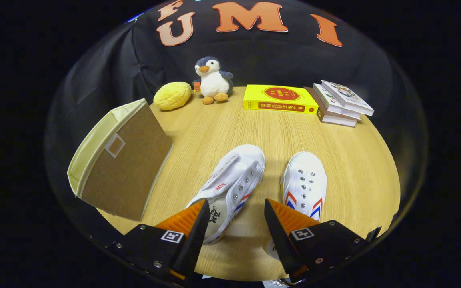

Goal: Open the storage box then place both shoes into the box .Put the left shoe in first, then the right shoe, with the right side of both shoes facing outward in a uniform manner.

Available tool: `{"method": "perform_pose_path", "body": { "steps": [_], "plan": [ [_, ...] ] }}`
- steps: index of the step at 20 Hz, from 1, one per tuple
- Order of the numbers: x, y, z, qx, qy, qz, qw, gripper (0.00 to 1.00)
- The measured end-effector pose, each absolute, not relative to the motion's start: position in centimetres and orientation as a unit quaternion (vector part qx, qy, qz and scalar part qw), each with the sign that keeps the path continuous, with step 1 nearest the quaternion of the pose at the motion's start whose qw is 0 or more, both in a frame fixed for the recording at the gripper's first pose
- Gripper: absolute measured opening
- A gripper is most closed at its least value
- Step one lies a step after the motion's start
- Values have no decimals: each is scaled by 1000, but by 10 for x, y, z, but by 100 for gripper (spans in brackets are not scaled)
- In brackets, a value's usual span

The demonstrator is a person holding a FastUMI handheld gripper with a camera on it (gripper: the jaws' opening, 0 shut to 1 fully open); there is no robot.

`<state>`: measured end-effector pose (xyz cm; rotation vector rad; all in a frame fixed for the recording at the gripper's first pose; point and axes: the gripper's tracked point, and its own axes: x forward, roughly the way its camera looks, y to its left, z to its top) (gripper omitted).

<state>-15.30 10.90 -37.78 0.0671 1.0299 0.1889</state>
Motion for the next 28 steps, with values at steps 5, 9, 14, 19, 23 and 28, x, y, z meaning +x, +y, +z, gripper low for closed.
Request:
{"method": "perform_pose_path", "body": {
  "steps": [5,9,14,19,23,28],
  "plan": [
    [-150,108,-404,9,510,76,857,68],
    [-133,110,-412,23,503,55,862,39],
    [-124,100,-419,30,493,15,870,26],
    [-122,97,-428,54,508,1,859,11],
    [-118,96,-418,79,516,-6,853,3],
    [-114,110,-386,92,506,1,857,3]
  ]
}}
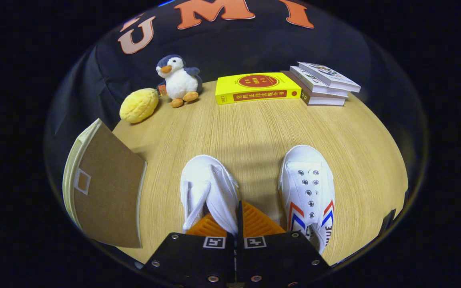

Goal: Open the storage box then place both shoes into the box .Put the left shoe in first, then the right shoe, with the right side of both shoes facing outward in a uniform manner.

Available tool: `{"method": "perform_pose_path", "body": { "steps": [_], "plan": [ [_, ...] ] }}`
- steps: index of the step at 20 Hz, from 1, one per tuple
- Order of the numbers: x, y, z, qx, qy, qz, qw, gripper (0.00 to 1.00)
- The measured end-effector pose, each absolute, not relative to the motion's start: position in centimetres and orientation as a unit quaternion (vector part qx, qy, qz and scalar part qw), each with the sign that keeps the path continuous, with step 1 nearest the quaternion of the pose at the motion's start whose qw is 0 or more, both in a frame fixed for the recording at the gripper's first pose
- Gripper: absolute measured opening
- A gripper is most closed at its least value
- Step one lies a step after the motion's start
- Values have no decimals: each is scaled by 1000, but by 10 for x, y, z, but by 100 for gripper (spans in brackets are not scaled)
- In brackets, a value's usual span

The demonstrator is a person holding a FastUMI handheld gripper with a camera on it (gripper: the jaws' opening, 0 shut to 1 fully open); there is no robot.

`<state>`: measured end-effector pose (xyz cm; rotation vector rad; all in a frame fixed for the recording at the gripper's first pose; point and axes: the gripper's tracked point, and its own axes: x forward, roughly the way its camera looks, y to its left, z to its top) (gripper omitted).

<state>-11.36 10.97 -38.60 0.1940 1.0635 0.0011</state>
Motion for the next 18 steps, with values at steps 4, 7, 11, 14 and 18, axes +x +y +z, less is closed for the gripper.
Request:
{"method": "perform_pose_path", "body": {
  "steps": [4,7,11,14,18],
  "plan": [
    [-104,128,-340,113,495,11,861,3],
    [-92,144,-301,123,485,20,866,3],
    [-81,182,-252,148,470,46,869,3],
    [-75,219,-224,160,464,73,868,3],
    [-73,277,-203,160,472,109,860,3]
  ]
}}
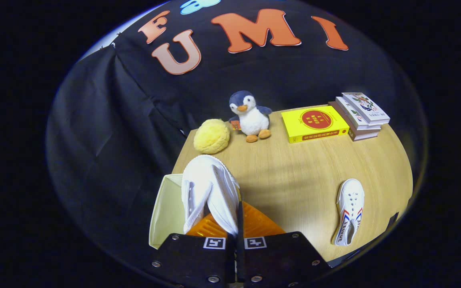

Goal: Open the storage box then place both shoes into the box .Put the left shoe in first, then the right shoe, with the right side of both shoes facing outward in a uniform manner.

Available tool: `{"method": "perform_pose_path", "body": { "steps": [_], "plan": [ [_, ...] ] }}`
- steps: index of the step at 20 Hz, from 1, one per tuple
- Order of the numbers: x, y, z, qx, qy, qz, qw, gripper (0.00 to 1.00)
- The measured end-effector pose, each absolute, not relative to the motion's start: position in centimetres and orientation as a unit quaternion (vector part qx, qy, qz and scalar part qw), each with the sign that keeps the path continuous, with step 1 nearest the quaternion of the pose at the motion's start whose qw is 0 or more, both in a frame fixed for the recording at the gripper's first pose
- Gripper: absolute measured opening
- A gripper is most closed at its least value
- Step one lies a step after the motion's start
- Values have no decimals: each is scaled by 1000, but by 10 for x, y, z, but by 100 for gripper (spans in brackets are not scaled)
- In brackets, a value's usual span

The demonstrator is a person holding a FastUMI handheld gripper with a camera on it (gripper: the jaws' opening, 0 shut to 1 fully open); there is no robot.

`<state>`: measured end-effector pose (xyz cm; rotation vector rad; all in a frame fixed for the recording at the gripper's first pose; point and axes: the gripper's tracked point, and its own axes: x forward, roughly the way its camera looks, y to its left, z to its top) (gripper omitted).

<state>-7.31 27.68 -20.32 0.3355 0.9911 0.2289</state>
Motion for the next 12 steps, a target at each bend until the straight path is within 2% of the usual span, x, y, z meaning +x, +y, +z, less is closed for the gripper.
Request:
{"method": "perform_pose_path", "body": {
  "steps": [7,12],
  "plan": [
    [-83,364,-230,141,534,134,823,3],
    [-94,397,-263,110,587,111,795,3]
  ]
}}
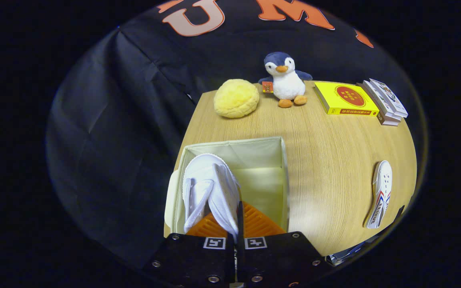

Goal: Open the storage box then place both shoes into the box .Put the left shoe in first, then the right shoe, with the right side of both shoes facing outward in a uniform manner.

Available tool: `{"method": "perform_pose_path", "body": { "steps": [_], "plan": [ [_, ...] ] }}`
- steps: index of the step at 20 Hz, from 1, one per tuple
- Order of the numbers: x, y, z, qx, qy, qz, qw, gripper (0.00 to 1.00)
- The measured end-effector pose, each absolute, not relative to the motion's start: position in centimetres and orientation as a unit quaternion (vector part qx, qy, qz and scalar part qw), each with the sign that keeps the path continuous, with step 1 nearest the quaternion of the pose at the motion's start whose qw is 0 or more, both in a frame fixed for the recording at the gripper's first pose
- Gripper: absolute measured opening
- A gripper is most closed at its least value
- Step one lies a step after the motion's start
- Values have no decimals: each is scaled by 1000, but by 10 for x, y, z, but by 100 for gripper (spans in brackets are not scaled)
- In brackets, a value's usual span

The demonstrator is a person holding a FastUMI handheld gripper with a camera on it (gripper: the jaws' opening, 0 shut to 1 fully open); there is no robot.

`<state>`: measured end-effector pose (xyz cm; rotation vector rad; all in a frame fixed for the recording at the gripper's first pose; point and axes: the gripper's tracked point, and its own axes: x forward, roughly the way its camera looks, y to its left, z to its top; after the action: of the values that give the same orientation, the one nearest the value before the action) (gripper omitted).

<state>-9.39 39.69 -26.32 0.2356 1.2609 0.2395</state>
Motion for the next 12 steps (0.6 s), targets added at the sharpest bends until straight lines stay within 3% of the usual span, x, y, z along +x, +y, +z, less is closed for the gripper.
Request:
{"method": "perform_pose_path", "body": {
  "steps": [12],
  "plan": [
    [-103,426,-344,106,654,12,749,3]
  ]
}}
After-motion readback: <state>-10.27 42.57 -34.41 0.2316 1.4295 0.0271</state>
